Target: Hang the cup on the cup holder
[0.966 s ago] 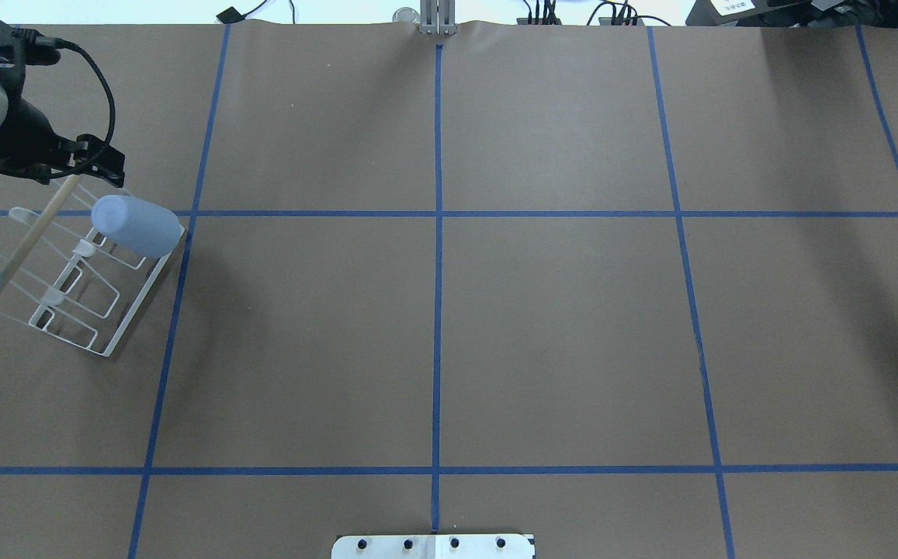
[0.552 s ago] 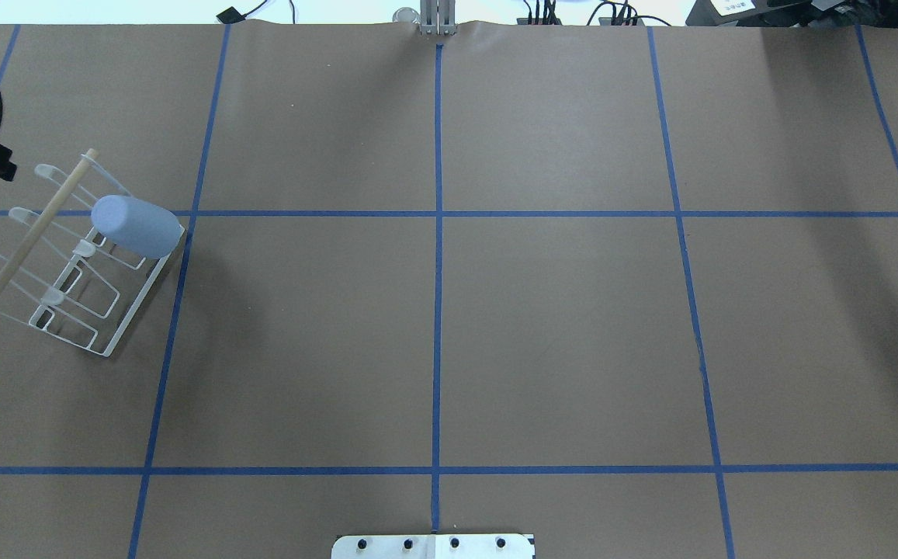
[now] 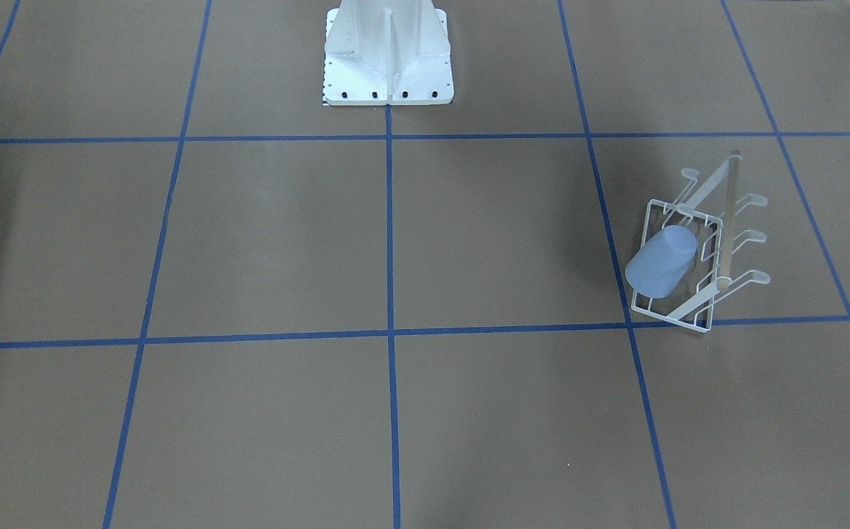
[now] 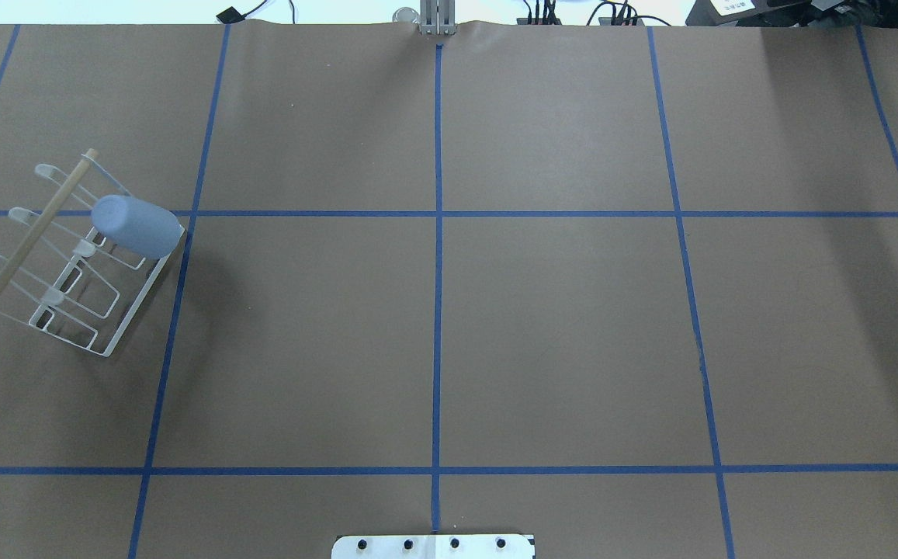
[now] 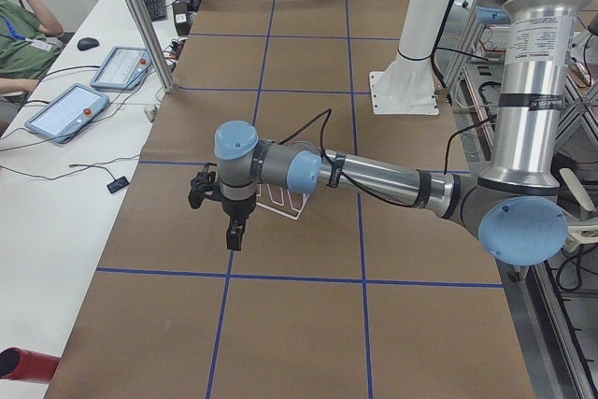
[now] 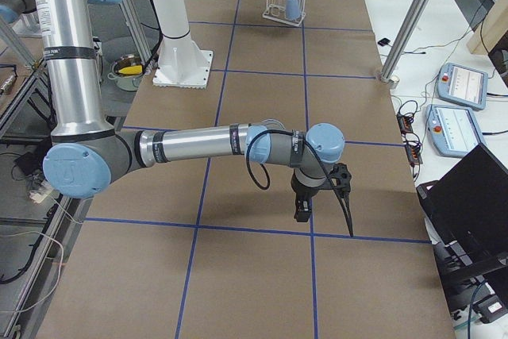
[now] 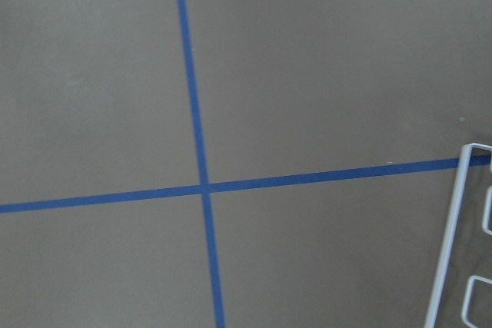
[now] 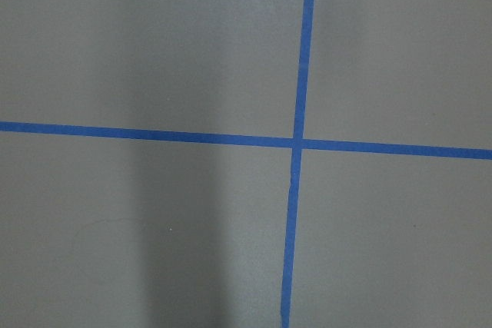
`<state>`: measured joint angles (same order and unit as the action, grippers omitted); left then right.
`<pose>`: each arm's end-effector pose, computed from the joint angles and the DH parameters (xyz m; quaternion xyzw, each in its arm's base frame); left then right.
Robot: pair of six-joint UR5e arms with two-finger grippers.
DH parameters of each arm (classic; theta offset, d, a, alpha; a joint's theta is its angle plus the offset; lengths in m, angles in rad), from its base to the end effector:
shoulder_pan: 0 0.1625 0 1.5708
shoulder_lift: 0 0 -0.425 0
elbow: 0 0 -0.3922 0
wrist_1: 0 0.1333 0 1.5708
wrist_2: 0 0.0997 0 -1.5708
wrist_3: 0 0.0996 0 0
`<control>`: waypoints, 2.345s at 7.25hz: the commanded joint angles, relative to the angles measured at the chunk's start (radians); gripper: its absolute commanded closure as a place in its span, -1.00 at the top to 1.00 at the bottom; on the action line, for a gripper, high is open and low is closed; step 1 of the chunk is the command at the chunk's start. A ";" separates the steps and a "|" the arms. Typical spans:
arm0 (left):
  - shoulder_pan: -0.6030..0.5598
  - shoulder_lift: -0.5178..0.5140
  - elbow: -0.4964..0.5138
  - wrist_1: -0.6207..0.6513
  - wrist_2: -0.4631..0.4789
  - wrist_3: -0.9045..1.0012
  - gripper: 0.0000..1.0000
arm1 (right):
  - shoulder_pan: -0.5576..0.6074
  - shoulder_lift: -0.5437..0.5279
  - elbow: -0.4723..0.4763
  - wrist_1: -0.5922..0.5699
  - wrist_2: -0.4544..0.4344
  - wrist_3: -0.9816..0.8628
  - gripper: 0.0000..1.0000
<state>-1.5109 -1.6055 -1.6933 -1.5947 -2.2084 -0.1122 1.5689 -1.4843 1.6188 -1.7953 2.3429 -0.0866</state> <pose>-0.0431 -0.5181 0.5866 0.0587 0.3184 0.0036 0.9461 0.0628 -0.5184 0.6133 -0.0257 -0.3776 -0.0240 0.9253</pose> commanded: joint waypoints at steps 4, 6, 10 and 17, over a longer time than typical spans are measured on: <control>-0.097 0.049 0.055 -0.028 -0.001 0.207 0.98 | 0.011 -0.039 -0.002 0.001 -0.052 -0.001 1.00; -0.095 0.047 0.053 -0.027 -0.001 0.130 0.98 | 0.014 -0.062 -0.003 0.001 -0.056 -0.001 1.00; -0.094 0.061 0.053 -0.025 -0.001 0.127 0.98 | 0.028 -0.096 0.000 0.002 -0.054 -0.005 1.00; -0.094 0.061 0.055 -0.024 -0.001 0.127 0.98 | 0.033 -0.093 -0.002 0.002 -0.057 -0.007 1.00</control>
<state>-1.6045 -1.5447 -1.6388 -1.6197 -2.2090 0.0154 1.6009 -1.5769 1.6168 -1.7932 2.2864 -0.0935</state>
